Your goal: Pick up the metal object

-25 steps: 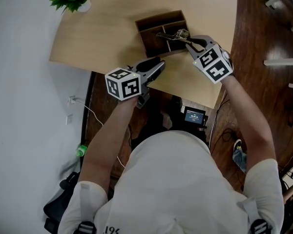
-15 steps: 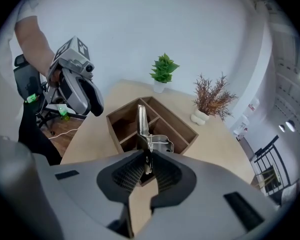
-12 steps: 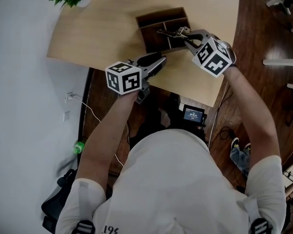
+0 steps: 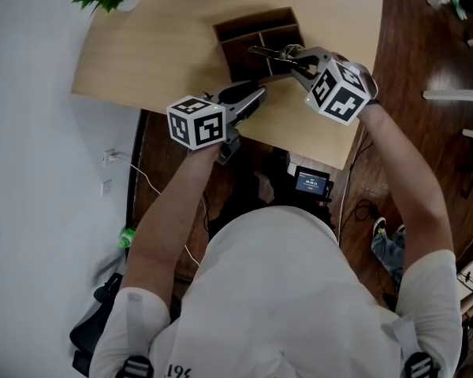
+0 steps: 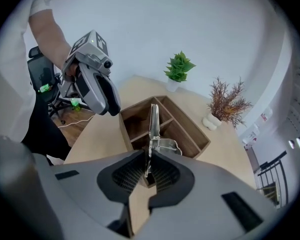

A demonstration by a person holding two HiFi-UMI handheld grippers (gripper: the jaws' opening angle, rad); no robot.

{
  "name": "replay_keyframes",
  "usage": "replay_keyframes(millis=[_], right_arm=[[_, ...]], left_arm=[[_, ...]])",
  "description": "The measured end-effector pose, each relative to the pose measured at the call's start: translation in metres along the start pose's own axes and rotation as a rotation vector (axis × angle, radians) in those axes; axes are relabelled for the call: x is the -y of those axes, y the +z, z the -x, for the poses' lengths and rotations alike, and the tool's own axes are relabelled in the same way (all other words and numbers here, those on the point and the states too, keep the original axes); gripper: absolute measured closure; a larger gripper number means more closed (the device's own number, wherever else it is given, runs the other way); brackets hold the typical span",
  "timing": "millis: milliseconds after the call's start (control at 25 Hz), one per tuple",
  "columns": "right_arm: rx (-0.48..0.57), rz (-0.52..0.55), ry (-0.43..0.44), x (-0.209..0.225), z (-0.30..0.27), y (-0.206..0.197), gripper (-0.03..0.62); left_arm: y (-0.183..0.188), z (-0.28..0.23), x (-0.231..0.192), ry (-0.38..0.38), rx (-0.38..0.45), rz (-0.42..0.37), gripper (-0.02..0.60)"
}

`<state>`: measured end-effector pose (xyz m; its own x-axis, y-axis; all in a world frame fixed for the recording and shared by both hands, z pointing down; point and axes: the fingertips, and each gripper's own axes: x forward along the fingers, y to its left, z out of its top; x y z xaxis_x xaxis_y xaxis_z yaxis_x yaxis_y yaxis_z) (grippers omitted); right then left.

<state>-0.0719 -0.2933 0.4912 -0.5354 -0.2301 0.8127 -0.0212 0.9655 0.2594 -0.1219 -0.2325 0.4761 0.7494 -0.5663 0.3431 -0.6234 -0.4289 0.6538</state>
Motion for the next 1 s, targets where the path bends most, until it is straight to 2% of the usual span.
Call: replay_keyframes(millis=[320, 600, 1000], right_arm=[[0.004, -0.020, -0.032, -0.004, -0.011, 0.007, 0.576], [0.042, -0.141, -0.022, -0.003, -0.012, 0.008, 0.588], [0.060, -0.213, -0.076, 0.003, -0.010, 0.008, 0.589]], left_arm=[[0.004, 0.004, 0.002, 0.000, 0.006, -0.001, 0.488], [0.008, 0.009, -0.005, 0.018, 0.023, 0.002, 0.488], [0.017, 0.010, -0.004, 0.018, 0.048, -0.006, 0.488]])
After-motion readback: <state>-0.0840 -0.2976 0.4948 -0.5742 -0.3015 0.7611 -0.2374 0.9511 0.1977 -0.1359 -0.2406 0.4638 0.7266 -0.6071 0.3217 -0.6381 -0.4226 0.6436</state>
